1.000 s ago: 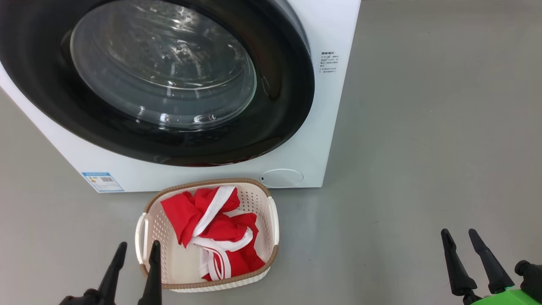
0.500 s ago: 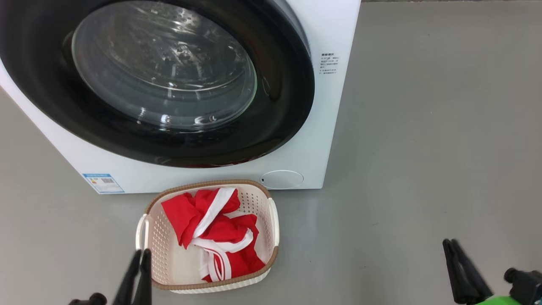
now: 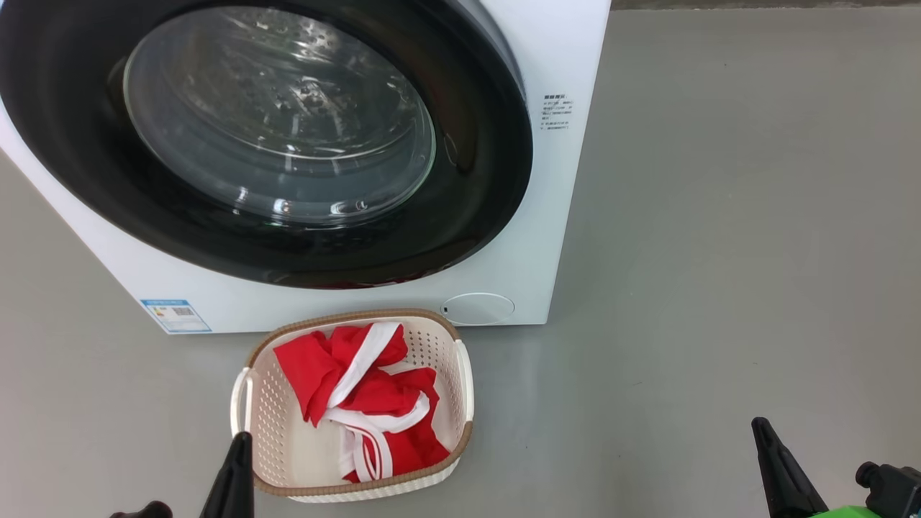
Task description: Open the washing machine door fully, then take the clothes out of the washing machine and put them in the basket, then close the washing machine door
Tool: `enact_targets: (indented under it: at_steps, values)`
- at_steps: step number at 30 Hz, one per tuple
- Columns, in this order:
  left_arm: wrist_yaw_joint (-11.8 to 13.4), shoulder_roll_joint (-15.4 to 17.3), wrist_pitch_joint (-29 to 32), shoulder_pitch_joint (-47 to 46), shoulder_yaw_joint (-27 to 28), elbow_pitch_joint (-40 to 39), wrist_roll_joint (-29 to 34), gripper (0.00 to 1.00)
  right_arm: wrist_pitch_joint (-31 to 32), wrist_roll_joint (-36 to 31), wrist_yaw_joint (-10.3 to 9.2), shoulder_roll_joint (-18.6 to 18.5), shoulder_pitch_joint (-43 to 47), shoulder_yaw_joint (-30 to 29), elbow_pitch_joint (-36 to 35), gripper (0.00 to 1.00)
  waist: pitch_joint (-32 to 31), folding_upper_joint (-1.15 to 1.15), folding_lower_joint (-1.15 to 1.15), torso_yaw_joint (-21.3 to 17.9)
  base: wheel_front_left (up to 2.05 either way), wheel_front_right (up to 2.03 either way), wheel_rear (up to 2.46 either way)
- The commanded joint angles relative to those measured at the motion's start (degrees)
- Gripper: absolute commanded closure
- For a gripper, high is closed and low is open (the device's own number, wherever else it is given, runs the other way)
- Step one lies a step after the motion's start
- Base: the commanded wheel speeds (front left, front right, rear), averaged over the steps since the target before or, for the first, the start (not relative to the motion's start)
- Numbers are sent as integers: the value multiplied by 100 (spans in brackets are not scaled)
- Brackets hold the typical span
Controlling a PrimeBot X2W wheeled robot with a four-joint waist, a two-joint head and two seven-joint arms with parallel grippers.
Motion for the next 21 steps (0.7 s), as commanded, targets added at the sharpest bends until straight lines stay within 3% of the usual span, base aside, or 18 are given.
enact_targets:
  at_steps: [1,21]
  values:
    - [-4,74,31,-96,27,-112,-163,100,24,141,-1,-65,-167,-49,-118,100,-5,0,-1,-2,0,0,0]
    - [-11,119,320,-233,64,-72,-1336,100,328,1046,-2,4,-364,-139,-128,100,-80,0,-1,-24,0,0,0]
